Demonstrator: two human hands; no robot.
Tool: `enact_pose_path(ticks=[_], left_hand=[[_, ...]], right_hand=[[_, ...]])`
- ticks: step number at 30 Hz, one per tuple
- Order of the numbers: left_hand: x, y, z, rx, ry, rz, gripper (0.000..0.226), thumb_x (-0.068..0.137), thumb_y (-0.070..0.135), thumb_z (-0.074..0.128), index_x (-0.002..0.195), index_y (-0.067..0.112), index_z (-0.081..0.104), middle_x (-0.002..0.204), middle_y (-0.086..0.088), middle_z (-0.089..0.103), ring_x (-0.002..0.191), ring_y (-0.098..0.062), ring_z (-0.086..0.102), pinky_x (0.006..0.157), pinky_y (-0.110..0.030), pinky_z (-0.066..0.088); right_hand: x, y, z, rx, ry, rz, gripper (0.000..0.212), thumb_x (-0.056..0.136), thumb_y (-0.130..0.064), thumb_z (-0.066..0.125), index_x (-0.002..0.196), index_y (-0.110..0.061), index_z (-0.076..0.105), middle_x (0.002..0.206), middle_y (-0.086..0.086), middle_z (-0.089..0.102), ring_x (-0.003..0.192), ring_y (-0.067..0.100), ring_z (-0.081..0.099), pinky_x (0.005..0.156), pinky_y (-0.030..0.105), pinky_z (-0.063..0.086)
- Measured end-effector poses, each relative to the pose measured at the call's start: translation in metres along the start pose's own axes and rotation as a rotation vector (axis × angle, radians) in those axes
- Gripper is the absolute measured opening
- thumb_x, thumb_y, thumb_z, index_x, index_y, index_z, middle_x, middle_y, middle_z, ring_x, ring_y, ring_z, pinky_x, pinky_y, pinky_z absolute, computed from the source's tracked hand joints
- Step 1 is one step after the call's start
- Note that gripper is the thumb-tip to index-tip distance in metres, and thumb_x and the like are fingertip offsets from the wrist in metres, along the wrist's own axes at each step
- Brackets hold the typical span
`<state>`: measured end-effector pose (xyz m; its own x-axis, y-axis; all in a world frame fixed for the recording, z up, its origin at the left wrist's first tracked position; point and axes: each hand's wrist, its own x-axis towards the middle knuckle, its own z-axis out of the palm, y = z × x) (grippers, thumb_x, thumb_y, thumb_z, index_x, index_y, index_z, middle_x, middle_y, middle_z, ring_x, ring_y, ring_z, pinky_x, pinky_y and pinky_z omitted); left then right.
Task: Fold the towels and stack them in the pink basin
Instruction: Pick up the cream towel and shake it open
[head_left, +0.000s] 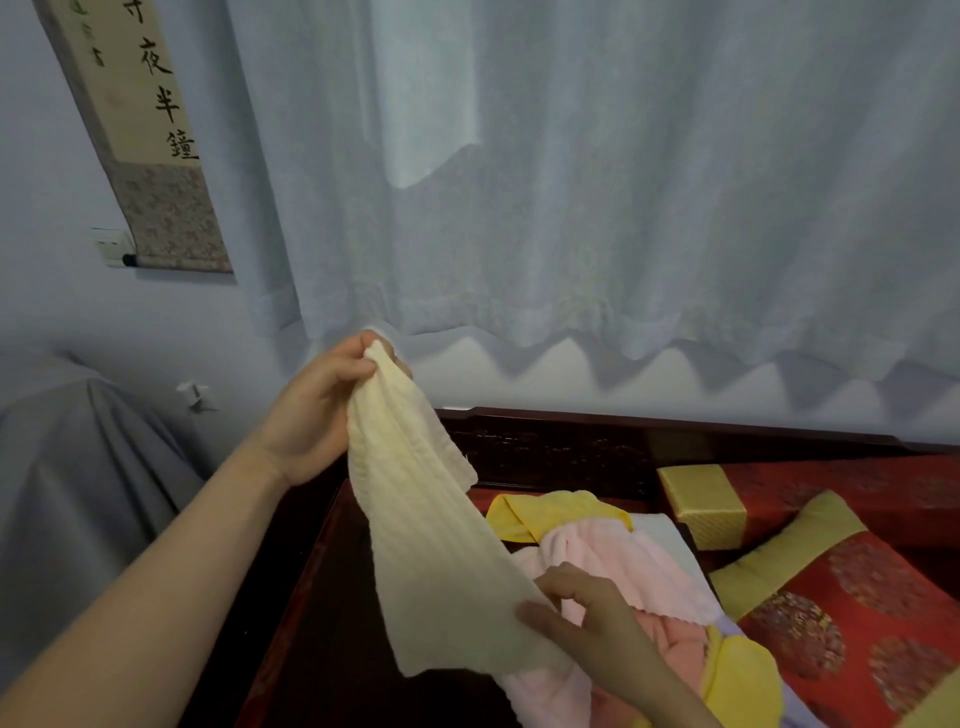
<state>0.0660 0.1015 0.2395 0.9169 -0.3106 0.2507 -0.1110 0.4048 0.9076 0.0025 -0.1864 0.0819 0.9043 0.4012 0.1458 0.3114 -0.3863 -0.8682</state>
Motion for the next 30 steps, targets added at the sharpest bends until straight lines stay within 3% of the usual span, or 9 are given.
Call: enact_pose_path(ticks=[3,6,10,12,14,17,19,23,30], left_hand=[[0.007,0.005,0.002,-0.025,-0.042,0.033,0.036,0.061,0.026,0.07,0.067,0.012,0.038,0.056,-0.002,0.039,0.053,-0.015,0.037,0.047,-0.024,0.033],[0.009,0.009,0.001,-0.063,-0.075,0.049,0.035,0.06,0.025,0.069,0.064,0.011,0.037,0.054,-0.004,0.027,0.051,-0.017,0.025,0.047,-0.03,0.019],[0.01,0.013,0.005,-0.053,-0.128,0.058,0.028,0.059,0.026,0.067,0.063,0.01,0.043,0.051,-0.001,0.04,0.049,-0.014,0.03,0.047,-0.03,0.019],[0.01,0.013,0.007,-0.033,-0.119,0.051,0.032,0.057,0.026,0.069,0.063,0.009,0.042,0.052,-0.003,0.038,0.05,-0.017,0.025,0.047,-0.031,0.018],[0.009,0.013,0.007,-0.013,-0.107,0.05,0.035,0.056,0.026,0.071,0.063,0.009,0.041,0.052,-0.004,0.036,0.051,-0.018,0.025,0.047,-0.031,0.018],[0.003,0.018,0.001,0.021,-0.044,0.065,0.029,0.058,0.022,0.069,0.063,0.01,0.044,0.054,-0.003,0.04,0.051,-0.015,0.034,0.046,-0.026,0.026],[-0.001,0.026,-0.008,0.094,0.107,0.093,0.006,0.065,0.014,0.057,0.063,0.014,0.051,0.056,0.0,0.049,0.053,-0.013,0.043,0.048,-0.023,0.035],[-0.007,0.039,-0.038,0.46,0.52,0.124,0.023,0.086,0.011,0.048,0.073,0.025,0.06,0.068,0.006,0.056,0.065,-0.009,0.05,0.06,-0.027,0.038],[-0.009,0.029,-0.058,0.819,0.508,0.166,0.014,0.098,0.018,0.047,0.088,0.027,0.052,0.086,-0.005,0.063,0.078,-0.011,0.062,0.07,-0.031,0.055]], right_hand=[[0.007,0.003,0.01,-0.084,0.111,-0.109,0.014,0.082,-0.052,0.062,0.079,-0.04,0.066,0.082,-0.018,0.059,0.084,0.004,0.05,0.072,0.024,0.04],[0.022,-0.001,0.014,-0.221,0.287,-0.171,0.03,0.078,-0.065,0.055,0.085,-0.04,0.07,0.122,-0.024,0.055,0.115,0.0,0.042,0.091,0.028,0.037],[0.052,-0.003,0.026,-0.38,0.056,-0.204,0.036,0.079,-0.069,0.05,0.087,-0.04,0.069,0.153,-0.017,0.029,0.14,0.012,0.023,0.105,0.038,0.024],[0.065,0.0,0.04,-0.414,-0.084,-0.204,0.039,0.08,-0.064,0.052,0.081,-0.031,0.072,0.148,-0.017,0.039,0.136,0.013,0.029,0.104,0.043,0.027],[0.072,0.003,0.055,-0.397,-0.164,-0.224,0.039,0.085,-0.054,0.051,0.077,-0.021,0.069,0.117,-0.01,0.059,0.112,0.012,0.045,0.091,0.04,0.037],[0.072,0.002,0.059,-0.329,-0.152,-0.237,0.039,0.089,-0.044,0.049,0.07,-0.012,0.06,0.075,-0.004,0.05,0.078,0.01,0.041,0.069,0.032,0.037],[0.071,0.0,0.042,-0.214,-0.074,-0.207,0.031,0.088,-0.038,0.056,0.07,-0.015,0.065,0.07,-0.008,0.055,0.074,0.007,0.045,0.068,0.026,0.038],[0.078,-0.011,-0.026,-0.075,0.214,-0.173,0.002,0.08,-0.044,0.067,0.08,-0.044,0.069,0.08,-0.026,0.065,0.072,0.0,0.057,0.068,0.016,0.044],[0.117,-0.067,-0.126,-0.448,0.375,-0.346,0.017,0.096,-0.027,0.053,0.109,-0.016,0.056,0.079,0.0,0.062,0.067,0.014,0.055,0.062,0.028,0.042]])
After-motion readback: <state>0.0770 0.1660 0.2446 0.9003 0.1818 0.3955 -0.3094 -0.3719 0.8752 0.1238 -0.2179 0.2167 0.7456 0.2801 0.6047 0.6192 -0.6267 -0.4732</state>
